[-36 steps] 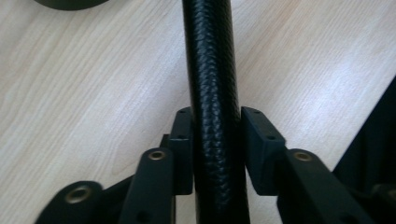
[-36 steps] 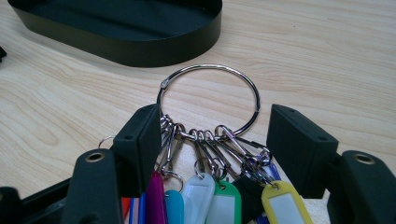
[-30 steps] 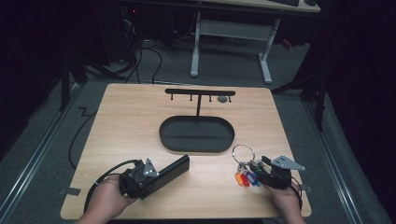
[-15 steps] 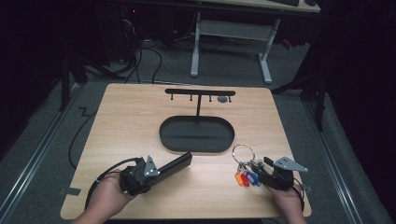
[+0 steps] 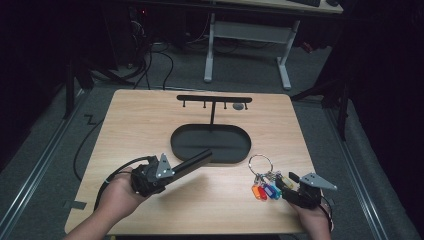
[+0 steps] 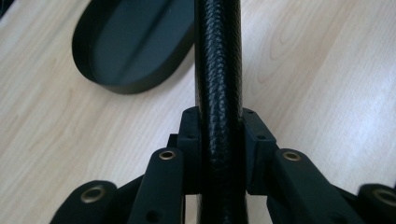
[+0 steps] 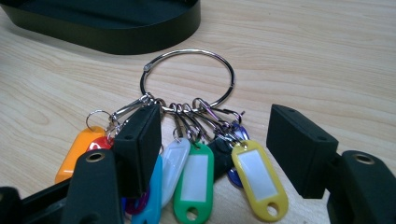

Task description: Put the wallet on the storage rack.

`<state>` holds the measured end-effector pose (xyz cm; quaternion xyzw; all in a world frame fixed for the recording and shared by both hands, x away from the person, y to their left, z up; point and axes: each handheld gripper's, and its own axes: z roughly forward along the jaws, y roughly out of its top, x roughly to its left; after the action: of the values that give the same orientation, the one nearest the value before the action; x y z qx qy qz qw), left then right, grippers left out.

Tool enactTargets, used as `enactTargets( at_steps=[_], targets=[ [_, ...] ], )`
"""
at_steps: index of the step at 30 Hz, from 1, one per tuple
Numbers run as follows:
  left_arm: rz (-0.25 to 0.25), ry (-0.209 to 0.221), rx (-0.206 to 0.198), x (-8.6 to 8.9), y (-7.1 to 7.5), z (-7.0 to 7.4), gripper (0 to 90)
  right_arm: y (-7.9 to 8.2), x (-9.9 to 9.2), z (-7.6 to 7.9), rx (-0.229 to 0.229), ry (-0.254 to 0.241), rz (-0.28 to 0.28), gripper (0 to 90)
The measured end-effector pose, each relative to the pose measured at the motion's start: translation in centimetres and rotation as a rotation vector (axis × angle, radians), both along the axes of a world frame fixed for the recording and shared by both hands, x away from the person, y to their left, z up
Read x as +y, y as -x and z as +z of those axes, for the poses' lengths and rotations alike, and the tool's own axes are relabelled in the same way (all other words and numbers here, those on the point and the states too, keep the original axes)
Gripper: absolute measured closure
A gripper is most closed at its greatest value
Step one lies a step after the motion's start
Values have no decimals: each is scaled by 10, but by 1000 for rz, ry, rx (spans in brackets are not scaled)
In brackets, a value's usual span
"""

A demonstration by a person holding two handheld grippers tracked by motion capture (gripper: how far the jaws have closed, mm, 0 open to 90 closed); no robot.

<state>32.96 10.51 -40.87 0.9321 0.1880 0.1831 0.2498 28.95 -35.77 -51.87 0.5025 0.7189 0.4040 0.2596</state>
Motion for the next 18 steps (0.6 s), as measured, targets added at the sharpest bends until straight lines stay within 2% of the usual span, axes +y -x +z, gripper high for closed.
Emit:
enactTargets(
  at_steps=[5, 6, 11, 13, 17, 18],
  targets=[
    [-17, -14, -36, -7, -7, 3, 733, 2, -2, 0, 0, -1, -8, 357],
    [-23, -33, -56, -10, -11, 3, 733, 3, -3, -1, -2, 2, -8, 357],
    [-39, -54, -65, -18, -22, 4, 733, 5, -5, -1, -2, 0, -16, 357],
    [-51, -79, -88, -26, -29, 4, 733, 6, -6, -1, 2, -1, -21, 357],
    [-71, -96, -113, -35, -38, 2, 733, 8, -8, -1, 3, -1, -24, 357],
    [-80, -112, -126, -41, -44, 0, 733, 9, -9, -1, 2, -4, -28, 357]
  ],
)
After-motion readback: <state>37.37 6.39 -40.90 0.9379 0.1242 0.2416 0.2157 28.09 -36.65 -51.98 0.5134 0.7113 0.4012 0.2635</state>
